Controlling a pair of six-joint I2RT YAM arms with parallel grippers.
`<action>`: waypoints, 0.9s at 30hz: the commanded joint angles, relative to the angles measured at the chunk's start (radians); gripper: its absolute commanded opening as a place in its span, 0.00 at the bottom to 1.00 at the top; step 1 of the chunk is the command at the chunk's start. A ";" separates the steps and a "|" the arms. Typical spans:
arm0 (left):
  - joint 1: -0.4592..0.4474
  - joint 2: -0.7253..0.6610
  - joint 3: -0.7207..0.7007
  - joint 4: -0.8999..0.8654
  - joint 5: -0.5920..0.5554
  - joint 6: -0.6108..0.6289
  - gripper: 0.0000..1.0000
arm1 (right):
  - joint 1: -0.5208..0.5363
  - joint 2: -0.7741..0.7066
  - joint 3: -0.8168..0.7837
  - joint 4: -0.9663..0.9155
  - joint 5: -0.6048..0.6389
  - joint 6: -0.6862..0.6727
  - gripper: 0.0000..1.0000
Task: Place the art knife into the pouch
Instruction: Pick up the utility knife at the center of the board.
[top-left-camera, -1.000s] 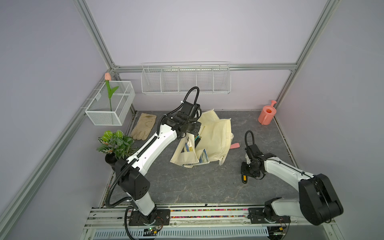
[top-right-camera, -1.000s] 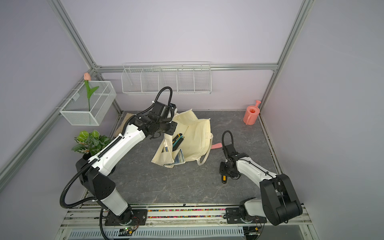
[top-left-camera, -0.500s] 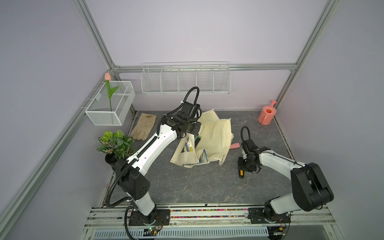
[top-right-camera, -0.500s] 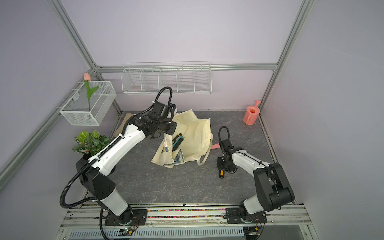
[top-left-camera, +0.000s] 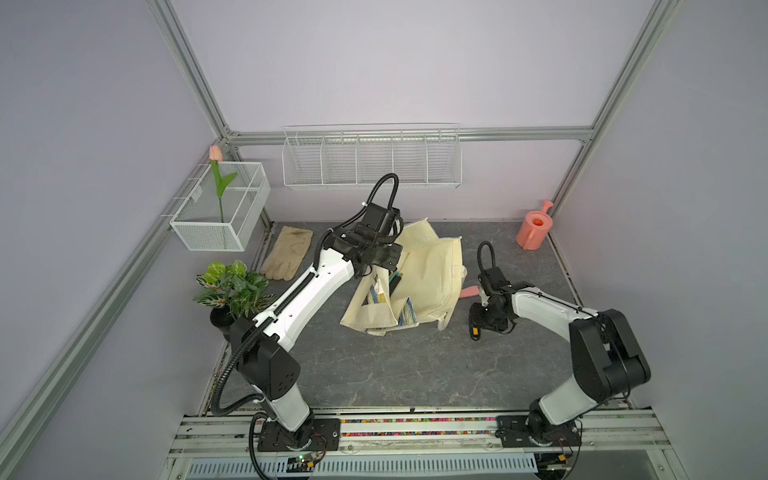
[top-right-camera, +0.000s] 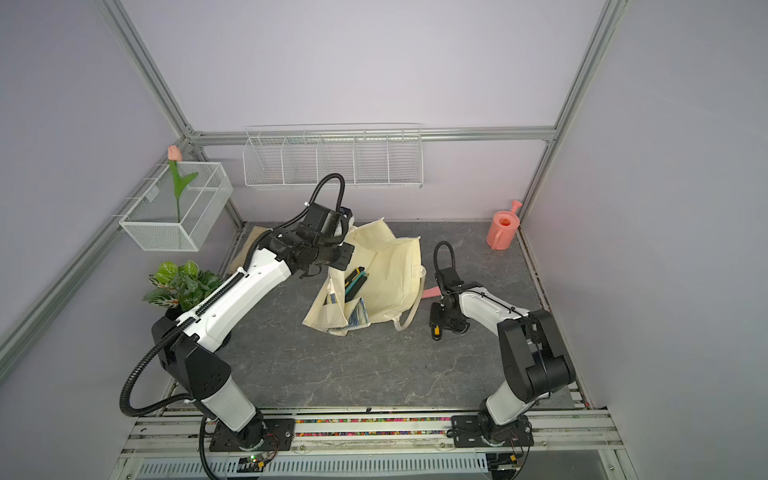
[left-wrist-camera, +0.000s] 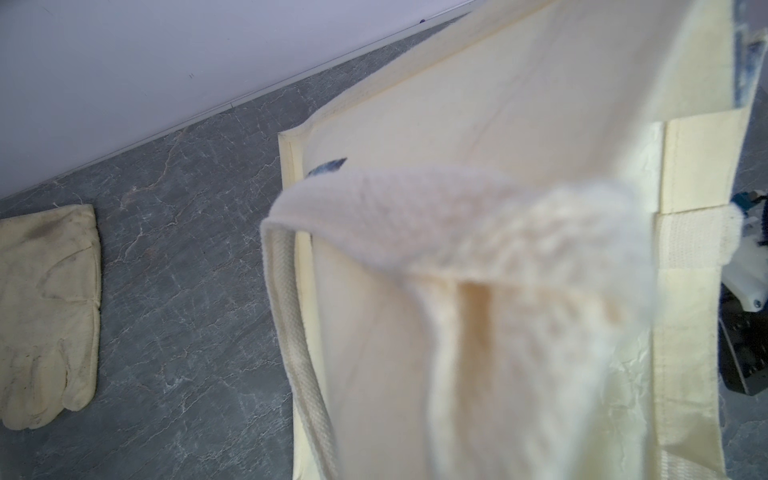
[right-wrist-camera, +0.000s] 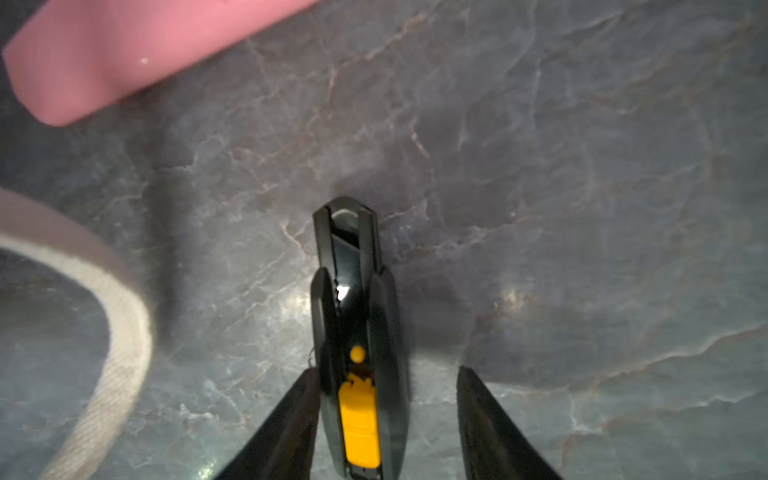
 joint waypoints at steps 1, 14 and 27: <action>-0.001 0.011 -0.004 -0.022 -0.002 0.013 0.00 | 0.011 -0.030 -0.036 -0.040 0.015 -0.017 0.56; -0.001 0.006 -0.005 -0.025 -0.007 0.013 0.00 | 0.060 0.063 -0.017 -0.040 0.029 -0.038 0.46; -0.001 0.007 -0.005 -0.025 -0.006 0.012 0.00 | 0.062 -0.041 0.021 -0.078 0.064 -0.013 0.24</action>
